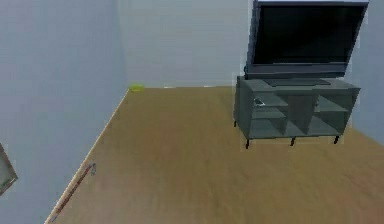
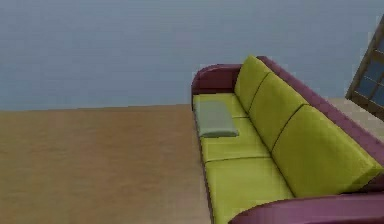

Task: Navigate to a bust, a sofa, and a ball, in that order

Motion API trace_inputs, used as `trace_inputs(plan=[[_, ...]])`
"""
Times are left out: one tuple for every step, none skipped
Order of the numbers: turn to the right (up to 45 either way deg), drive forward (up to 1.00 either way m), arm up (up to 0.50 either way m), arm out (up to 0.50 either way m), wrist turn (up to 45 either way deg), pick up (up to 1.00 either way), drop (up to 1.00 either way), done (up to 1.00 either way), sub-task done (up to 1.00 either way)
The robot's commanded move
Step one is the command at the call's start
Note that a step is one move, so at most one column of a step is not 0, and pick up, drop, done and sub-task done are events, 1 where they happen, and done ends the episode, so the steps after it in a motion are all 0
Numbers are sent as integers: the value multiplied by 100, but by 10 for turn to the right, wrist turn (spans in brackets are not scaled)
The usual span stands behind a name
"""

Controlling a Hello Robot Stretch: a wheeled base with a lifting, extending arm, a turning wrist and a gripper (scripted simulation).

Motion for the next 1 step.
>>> trace_inputs(plan=[[0, 100, 0, 0, 0, 0, 0, 0, 0]])
